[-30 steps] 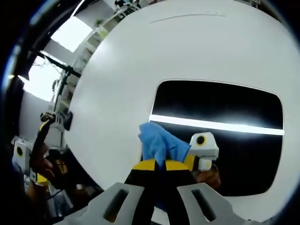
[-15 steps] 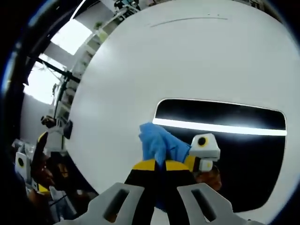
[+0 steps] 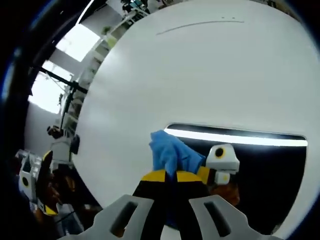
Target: Wipe the mirror surface with the cleaning cloth until all visible marks leave the cleaned area.
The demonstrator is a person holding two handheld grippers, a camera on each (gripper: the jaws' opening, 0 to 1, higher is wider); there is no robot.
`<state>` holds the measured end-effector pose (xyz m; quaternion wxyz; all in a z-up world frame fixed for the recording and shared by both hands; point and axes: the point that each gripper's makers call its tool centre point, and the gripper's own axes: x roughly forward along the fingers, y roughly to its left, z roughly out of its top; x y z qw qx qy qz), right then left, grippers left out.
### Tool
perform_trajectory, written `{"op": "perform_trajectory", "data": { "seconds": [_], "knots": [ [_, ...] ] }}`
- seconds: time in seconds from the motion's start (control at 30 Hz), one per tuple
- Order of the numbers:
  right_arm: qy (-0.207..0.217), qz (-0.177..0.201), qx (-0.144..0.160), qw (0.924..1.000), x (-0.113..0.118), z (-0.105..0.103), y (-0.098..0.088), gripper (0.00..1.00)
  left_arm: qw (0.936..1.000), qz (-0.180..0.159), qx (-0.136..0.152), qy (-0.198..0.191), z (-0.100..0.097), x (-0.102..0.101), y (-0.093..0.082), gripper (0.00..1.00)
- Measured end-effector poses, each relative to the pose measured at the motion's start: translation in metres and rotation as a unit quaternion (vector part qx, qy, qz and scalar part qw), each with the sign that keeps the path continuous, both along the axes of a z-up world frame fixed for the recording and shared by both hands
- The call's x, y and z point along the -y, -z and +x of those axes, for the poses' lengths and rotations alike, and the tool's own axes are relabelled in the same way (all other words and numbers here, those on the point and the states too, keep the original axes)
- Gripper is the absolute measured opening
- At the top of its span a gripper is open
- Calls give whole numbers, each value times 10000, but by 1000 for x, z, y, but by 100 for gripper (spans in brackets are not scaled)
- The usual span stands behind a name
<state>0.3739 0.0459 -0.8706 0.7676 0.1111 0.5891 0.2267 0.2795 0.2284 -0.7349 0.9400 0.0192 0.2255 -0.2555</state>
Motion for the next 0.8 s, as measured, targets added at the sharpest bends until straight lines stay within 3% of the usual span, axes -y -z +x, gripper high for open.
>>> {"op": "perform_trajectory", "data": {
  "seconds": [0.17, 0.4, 0.5, 0.67, 0.8],
  "knots": [
    [-186, -9, 69, 9998, 0, 3, 2, 0, 9997, -133, 22, -187, -4, 16, -5, 100],
    [-100, 70, -53, 9999, 0, 2, 1, 0, 9999, -79, -76, 84, -3, 34, -3, 100],
    [-129, 48, -10, 9999, 0, 4, 1, 0, 9998, 25, -103, 184, 1, 31, -4, 100],
    [14, 73, -111, 9999, 0, 6, 2, 0, 9997, -80, 9, 209, 3, 19, -12, 100],
    [134, -44, 15, 9999, 0, 6, 3, 0, 9995, -117, -50, 299, 5, 8, -3, 100]
  ]
}}
